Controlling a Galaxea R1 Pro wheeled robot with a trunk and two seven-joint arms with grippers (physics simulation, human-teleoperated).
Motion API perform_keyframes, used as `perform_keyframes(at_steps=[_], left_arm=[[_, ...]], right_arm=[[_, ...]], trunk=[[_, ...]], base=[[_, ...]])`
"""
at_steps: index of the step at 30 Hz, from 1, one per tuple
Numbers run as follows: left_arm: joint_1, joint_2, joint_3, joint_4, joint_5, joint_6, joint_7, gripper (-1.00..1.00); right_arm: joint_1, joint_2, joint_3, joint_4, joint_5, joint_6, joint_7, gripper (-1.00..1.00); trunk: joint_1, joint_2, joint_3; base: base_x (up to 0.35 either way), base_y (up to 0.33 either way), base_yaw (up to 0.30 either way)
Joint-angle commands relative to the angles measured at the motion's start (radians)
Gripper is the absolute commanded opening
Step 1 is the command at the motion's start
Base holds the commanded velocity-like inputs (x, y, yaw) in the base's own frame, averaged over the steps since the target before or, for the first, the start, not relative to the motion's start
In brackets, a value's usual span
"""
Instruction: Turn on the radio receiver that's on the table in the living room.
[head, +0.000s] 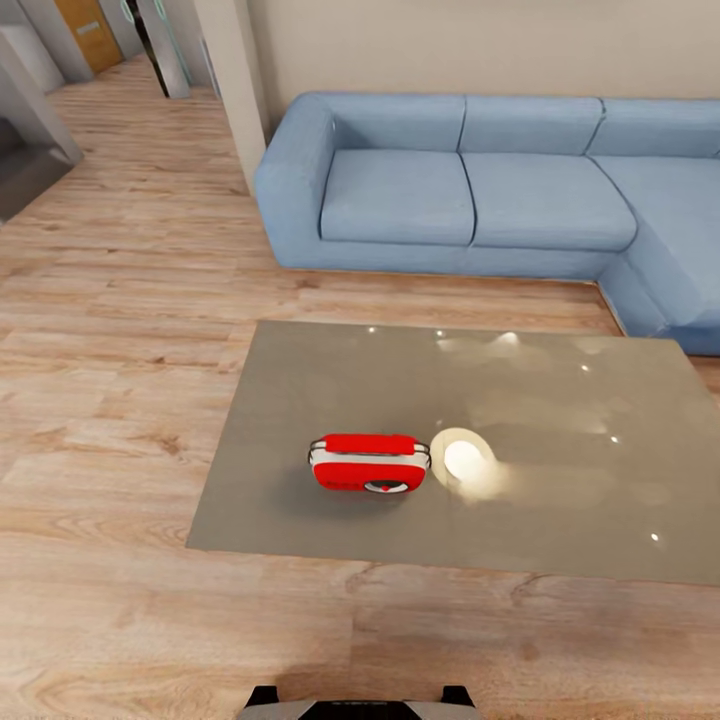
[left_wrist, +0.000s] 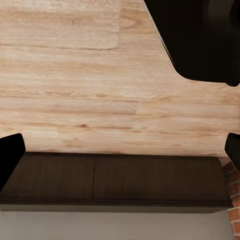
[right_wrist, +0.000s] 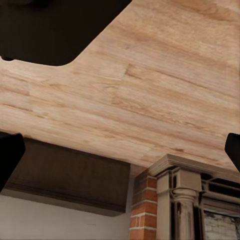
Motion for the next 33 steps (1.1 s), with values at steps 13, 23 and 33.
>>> perform_keyframes(at_steps=[13, 23, 33], left_arm=[[0.000, -0.001, -0.001, 0.001, 0.002, -0.032, 0.001, 1.00], [0.000, -0.001, -0.001, 0.001, 0.002, -0.032, 0.001, 1.00], [0.000, -0.001, 0.000, 0.001, 0.002, -0.032, 0.001, 1.00]], right_arm=[[0.000, 0.000, 0.001, 0.000, 0.000, -0.001, 0.001, 1.00], [0.000, 0.000, 0.003, 0.000, 0.000, -0.004, 0.001, 1.00], [0.000, 0.001, 0.003, 0.000, 0.000, -0.004, 0.001, 1.00]], trunk=[[0.000, 0.000, -0.015], [0.000, 0.000, -0.015], [0.000, 0.000, -0.015]], base=[[0.000, 0.000, 0.000], [0.000, 0.000, 0.000], [0.000, 0.000, 0.000]])
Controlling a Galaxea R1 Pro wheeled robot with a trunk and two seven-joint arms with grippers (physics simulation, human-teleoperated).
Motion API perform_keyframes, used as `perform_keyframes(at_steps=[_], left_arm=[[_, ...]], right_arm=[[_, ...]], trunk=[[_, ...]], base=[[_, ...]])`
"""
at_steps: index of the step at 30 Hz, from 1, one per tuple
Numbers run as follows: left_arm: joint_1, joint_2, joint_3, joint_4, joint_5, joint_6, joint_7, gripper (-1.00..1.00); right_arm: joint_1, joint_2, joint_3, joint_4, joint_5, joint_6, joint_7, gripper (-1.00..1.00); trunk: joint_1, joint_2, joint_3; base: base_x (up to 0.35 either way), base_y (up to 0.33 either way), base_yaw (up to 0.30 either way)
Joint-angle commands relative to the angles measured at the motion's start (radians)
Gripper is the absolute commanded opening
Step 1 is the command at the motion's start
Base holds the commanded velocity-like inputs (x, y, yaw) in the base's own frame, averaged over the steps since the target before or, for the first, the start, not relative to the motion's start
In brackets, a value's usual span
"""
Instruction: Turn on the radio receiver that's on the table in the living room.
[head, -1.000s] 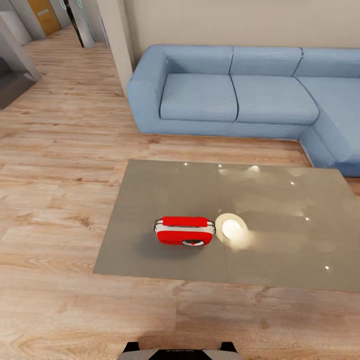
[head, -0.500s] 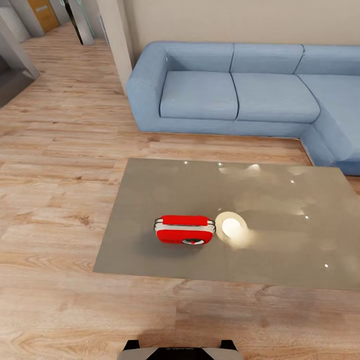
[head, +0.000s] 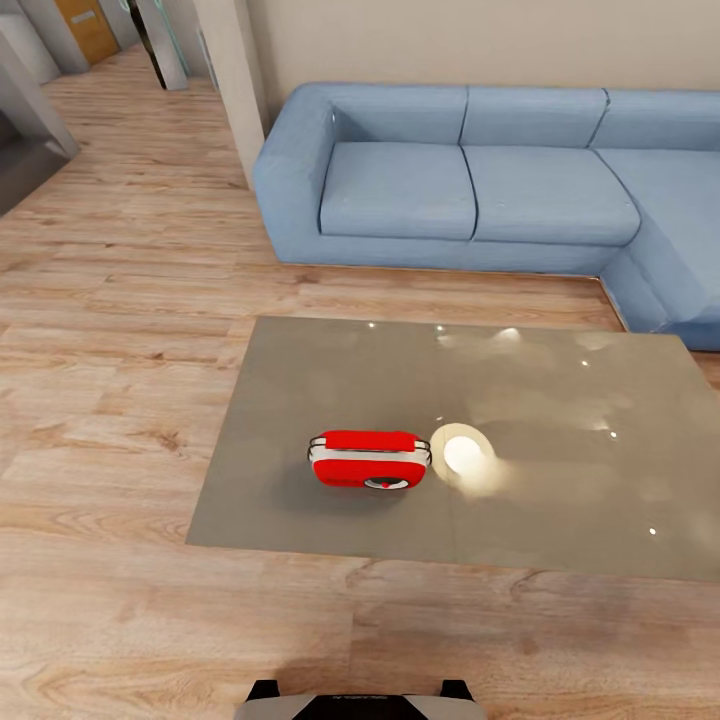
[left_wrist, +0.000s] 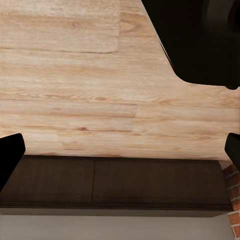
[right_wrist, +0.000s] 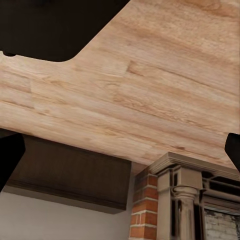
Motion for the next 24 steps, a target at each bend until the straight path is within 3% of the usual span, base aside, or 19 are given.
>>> perform_keyframes(at_steps=[1, 13, 17, 19, 20, 22, 24], left_arm=[[0.000, 0.000, 0.000, 0.000, 0.000, 0.000, 0.000, 1.00], [0.000, -0.001, -0.003, -0.001, -0.008, 0.000, 0.004, 1.00], [0.000, 0.002, -0.006, -0.007, -0.009, 0.002, 0.000, 1.00], [0.000, 0.025, -0.003, -0.085, -0.003, 0.001, -0.036, 1.00], [0.000, 0.034, 0.000, -0.138, 0.003, 0.003, -0.072, 1.00], [0.000, 0.049, 0.002, -0.239, 0.029, 0.013, -0.162, 1.00], [0.000, 0.057, 0.003, -0.321, 0.060, 0.031, -0.226, 1.00]], right_arm=[[0.000, 0.000, 0.000, 0.000, 0.000, 0.000, 0.000, 1.00], [0.000, 0.000, 0.008, 0.000, 0.015, 0.002, -0.004, 1.00], [-0.005, -0.013, 0.020, -0.016, 0.018, 0.003, 0.003, 1.00], [-0.045, -0.050, 0.033, -0.135, 0.016, 0.018, 0.008, 1.00], [-0.058, -0.081, 0.034, -0.208, 0.014, 0.037, 0.009, 1.00], [-0.072, -0.139, 0.034, -0.382, 0.010, 0.105, 0.006, 1.00], [-0.077, -0.181, 0.032, -0.566, 0.008, 0.185, 0.002, 1.00]], trunk=[[0.000, 0.000, 0.000], [0.000, 0.000, 0.000], [0.000, 0.000, 0.000], [0.000, 0.000, 0.000], [0.000, 0.000, 0.000], [0.000, 0.000, 0.000], [0.000, 0.000, 0.000]], base=[[0.000, 0.000, 0.000], [0.000, 0.000, 0.000], [0.000, 0.000, 0.000], [0.000, 0.000, 0.000], [0.000, 0.000, 0.000], [0.000, 0.000, 0.000], [0.000, 0.000, 0.000]])
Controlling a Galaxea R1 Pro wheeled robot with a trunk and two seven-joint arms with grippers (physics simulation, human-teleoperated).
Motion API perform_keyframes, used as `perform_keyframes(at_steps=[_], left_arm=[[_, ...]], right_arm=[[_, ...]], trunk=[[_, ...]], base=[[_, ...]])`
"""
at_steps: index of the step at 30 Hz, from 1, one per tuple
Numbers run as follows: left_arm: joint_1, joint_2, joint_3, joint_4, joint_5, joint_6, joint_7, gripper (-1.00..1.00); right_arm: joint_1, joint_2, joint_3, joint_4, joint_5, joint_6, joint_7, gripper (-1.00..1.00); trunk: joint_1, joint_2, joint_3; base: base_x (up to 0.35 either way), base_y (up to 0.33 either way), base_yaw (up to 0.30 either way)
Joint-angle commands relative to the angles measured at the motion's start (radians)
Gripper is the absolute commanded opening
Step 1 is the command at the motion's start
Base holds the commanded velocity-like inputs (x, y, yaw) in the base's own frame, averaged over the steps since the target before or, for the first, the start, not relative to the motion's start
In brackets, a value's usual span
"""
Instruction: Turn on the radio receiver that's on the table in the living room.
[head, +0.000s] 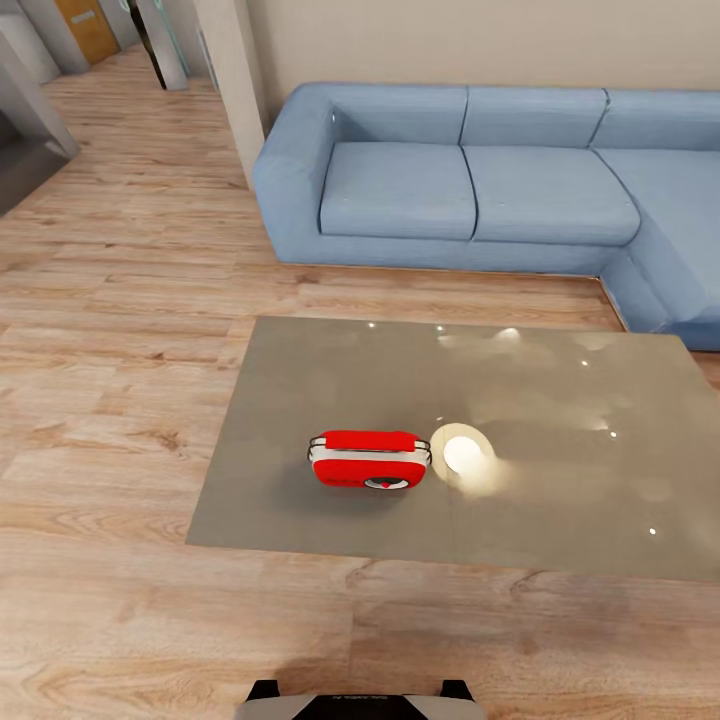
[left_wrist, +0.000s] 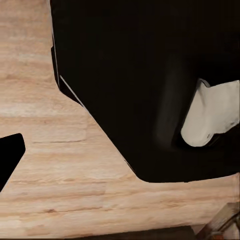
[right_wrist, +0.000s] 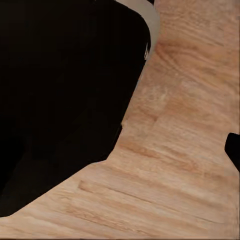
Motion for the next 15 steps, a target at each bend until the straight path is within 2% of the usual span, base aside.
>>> perform_keyframes(at_steps=[1, 4, 8, 10, 11, 14, 15], left_arm=[[0.000, 0.002, 0.000, -0.036, 0.012, 0.009, -0.018, 1.00], [0.000, 0.008, 0.000, -0.123, 0.028, 0.032, -0.038, 1.00], [0.000, 0.017, 0.001, -0.262, 0.036, 0.082, -0.045, 1.00], [0.000, 0.019, 0.002, -0.388, 0.037, 0.156, -0.046, 1.00], [0.000, 0.019, 0.002, -0.424, 0.038, 0.180, -0.046, 1.00], [-0.001, 0.016, 0.002, -0.663, 0.033, 0.331, -0.043, 1.00], [-0.001, 0.015, 0.001, -0.703, 0.031, 0.355, -0.042, 1.00]], right_arm=[[-0.003, -0.018, -0.001, -0.083, -0.001, 0.038, -0.002, 1.00], [-0.024, -0.053, -0.009, -0.244, -0.002, 0.115, -0.022, 1.00], [-0.097, -0.064, -0.014, -0.355, -0.001, 0.178, -0.061, 1.00], [-0.167, -0.062, -0.015, -0.383, 0.000, 0.211, -0.074, 1.00], [-0.185, -0.061, -0.015, -0.388, 0.000, 0.219, -0.075, 1.00], [-0.288, -0.044, -0.015, -0.408, 0.003, 0.254, -0.076, 1.00], [-0.303, -0.039, -0.014, -0.413, 0.004, 0.258, -0.076, 1.00]], trunk=[[0.000, 0.000, 0.000], [0.000, 0.000, 0.000], [0.000, 0.000, 0.000], [0.000, 0.000, 0.000], [0.000, 0.000, 0.000], [0.000, 0.000, 0.000], [0.000, 0.000, 0.000]], base=[[0.000, 0.000, 0.000], [0.000, 0.000, 0.000], [0.000, 0.000, 0.000], [0.000, 0.000, 0.000], [0.000, 0.000, 0.000], [0.000, 0.000, 0.000], [0.000, 0.000, 0.000]])
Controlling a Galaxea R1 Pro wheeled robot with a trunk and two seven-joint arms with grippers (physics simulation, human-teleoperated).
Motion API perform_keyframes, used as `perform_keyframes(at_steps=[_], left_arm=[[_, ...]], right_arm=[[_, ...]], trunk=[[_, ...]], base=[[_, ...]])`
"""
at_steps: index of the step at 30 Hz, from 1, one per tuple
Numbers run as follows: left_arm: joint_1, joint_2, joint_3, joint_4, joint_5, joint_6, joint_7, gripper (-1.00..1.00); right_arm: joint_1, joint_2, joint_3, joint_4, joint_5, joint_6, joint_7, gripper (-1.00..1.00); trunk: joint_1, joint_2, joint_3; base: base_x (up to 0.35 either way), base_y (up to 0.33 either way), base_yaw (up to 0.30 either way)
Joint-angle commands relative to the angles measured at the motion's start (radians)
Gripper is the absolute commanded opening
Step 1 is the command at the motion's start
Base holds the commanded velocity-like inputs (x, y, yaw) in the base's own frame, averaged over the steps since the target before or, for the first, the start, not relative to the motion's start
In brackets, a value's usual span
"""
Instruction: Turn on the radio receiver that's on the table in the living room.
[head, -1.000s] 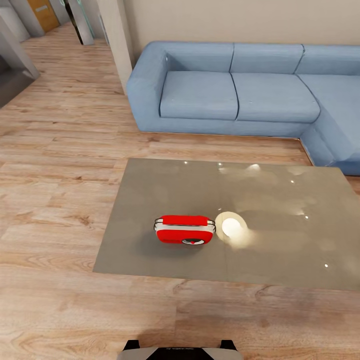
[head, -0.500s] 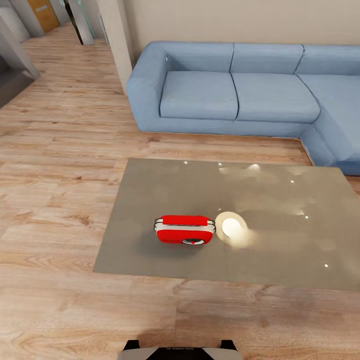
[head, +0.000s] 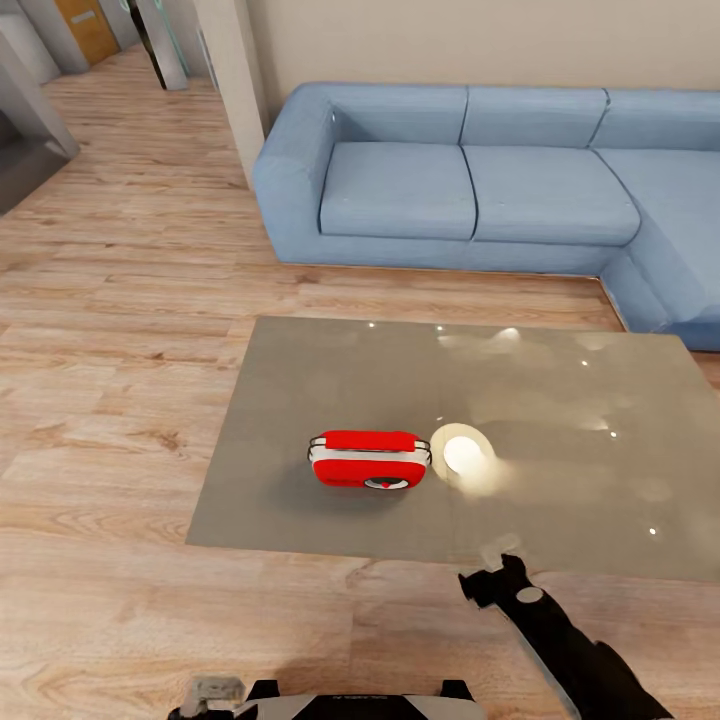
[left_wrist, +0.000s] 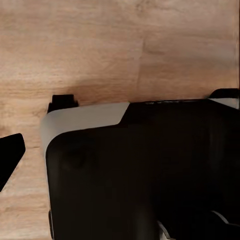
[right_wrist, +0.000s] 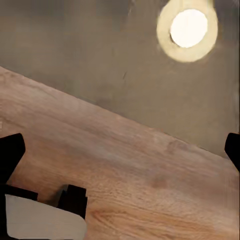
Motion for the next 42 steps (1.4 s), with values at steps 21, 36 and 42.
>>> perform_keyframes(at_steps=[21, 36, 42], left_arm=[[-0.048, -0.034, -0.014, -0.300, -0.048, 0.106, 0.003, 1.00], [-0.050, -0.068, -0.015, -0.300, -0.066, 0.100, 0.003, 1.00], [-0.050, -0.068, -0.015, -0.300, -0.066, 0.098, 0.003, 1.00]], right_arm=[[-0.081, 0.138, 0.004, -0.281, 0.272, 0.119, -0.073, 1.00], [-0.081, 0.138, 0.002, -0.272, 0.272, 0.115, -0.045, 1.00], [-0.081, 0.145, 0.004, -0.269, 0.273, 0.117, -0.044, 1.00]], trunk=[[0.000, 0.000, 0.000], [0.000, 0.000, 0.000], [0.000, 0.000, 0.000]], base=[[0.000, 0.000, 0.000], [0.000, 0.000, 0.000], [0.000, 0.000, 0.000]])
